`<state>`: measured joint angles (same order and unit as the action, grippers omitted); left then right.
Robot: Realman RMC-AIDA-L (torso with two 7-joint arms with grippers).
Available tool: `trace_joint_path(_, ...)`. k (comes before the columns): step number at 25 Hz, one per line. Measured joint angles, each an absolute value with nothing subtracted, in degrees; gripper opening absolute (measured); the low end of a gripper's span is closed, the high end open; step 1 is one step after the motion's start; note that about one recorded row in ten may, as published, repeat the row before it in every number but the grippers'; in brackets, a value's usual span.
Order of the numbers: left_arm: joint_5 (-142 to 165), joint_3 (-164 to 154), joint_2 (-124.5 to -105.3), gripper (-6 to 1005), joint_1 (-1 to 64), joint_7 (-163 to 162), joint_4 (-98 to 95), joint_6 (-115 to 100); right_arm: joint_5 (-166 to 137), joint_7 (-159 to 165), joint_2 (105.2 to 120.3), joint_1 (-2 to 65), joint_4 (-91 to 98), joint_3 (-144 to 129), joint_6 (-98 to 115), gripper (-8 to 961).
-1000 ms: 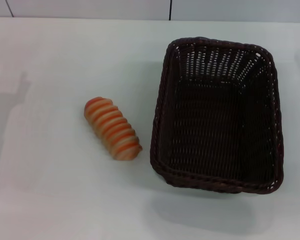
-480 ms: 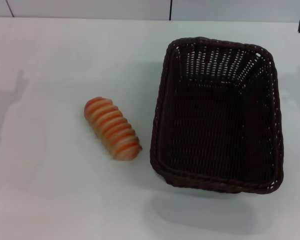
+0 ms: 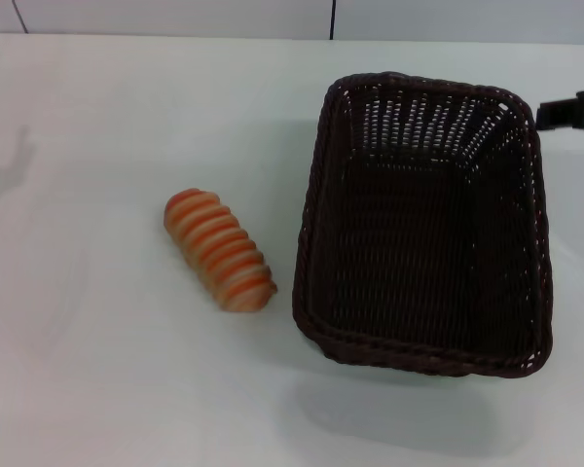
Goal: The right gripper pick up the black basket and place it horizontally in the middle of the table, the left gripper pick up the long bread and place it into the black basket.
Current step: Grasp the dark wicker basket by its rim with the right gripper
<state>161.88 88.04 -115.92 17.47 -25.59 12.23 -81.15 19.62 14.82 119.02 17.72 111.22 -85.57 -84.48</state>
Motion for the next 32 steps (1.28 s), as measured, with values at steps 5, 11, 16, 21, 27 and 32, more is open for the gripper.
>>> trace_joint_path(5,161.7,88.0,-115.32,848,17.5,-25.6,12.2,-80.2,19.8,17.1,119.02,19.0,109.6,-85.6,-87.8,725)
trace_joint_path(11,161.6,88.0,-115.16,848,17.5,-25.5,12.1,-79.2,19.9,18.3,119.12,19.3,107.2,-85.8,-89.2,723)
trace_joint_path(16,161.8,88.0,-115.09,847,17.8,-25.5,12.0,-78.8,20.1,19.1,119.20,19.5,105.7,-87.5,-88.9,725)
trace_joint_path(21,161.9,88.0,-115.06,847,17.7,-25.5,12.0,-78.7,22.4,19.2,119.20,19.4,104.1,-88.1,-87.4,725)
trace_joint_path(27,161.9,88.0,-115.17,847,17.3,-25.6,12.0,-78.7,23.3,19.4,119.24,19.1,101.7,-89.2,-85.9,725)
trace_joint_path(32,161.9,88.0,-115.19,846,17.2,-25.6,12.0,-78.7,23.2,19.6,119.29,19.0,100.9,-89.6,-85.6,725)
